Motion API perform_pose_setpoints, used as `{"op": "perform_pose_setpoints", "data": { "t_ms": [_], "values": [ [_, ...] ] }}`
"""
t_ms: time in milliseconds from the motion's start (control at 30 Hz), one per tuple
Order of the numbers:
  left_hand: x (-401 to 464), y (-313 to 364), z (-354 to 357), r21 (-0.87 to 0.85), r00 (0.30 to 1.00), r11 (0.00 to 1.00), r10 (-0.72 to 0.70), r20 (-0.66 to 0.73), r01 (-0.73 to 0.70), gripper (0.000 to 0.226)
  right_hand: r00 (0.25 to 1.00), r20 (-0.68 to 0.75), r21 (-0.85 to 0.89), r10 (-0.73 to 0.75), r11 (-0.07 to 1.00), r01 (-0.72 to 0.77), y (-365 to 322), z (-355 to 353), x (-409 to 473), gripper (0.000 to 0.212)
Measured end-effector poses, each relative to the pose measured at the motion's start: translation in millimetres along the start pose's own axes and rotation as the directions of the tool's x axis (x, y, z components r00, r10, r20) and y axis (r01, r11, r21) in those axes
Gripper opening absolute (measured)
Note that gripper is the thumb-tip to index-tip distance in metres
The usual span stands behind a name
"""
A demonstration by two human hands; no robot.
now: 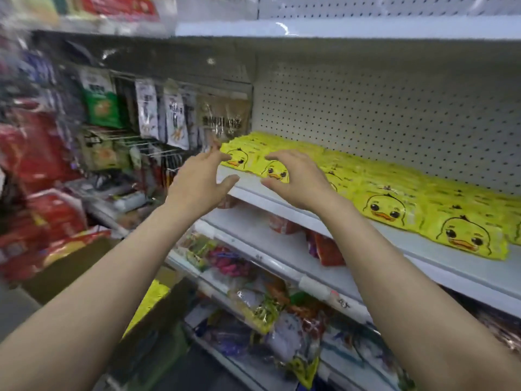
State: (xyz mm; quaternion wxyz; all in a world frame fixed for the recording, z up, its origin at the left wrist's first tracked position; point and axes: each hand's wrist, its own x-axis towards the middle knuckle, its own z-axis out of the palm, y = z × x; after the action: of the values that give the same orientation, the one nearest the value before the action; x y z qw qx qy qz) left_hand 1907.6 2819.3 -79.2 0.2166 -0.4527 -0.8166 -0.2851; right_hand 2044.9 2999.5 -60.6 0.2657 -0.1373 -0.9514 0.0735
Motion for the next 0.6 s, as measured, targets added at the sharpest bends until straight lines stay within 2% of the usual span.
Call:
{"op": "perform_pose_setpoints", "data": {
  "t_ms": [300, 433, 600],
  "values": [
    [-18.4, -129.6, -28.3, 0.116, 0.993, 0.987, -0.103, -0.056, 0.109, 0.049, 0.984, 0.041, 0.052, -0.176, 0.983, 0.173, -92.6, 90.8, 86.8, 0.052],
    [2.0, -199.0, -32.7, 0.168, 0.989, 0.976, -0.133, -0.059, 0.141, 0.046, 0.974, 0.027, 0.094, -0.225, 0.971, 0.221, -128.5, 135.6, 147.2, 0.051],
    [45.9, -282.3, -34.7, 0.228, 0.980, 0.953, -0.200, -0.013, 0.197, 0.049, 0.959, 0.096, 0.120, -0.266, 0.960, 0.254, -163.0, 188.5, 234.4, 0.054]
  ]
}}
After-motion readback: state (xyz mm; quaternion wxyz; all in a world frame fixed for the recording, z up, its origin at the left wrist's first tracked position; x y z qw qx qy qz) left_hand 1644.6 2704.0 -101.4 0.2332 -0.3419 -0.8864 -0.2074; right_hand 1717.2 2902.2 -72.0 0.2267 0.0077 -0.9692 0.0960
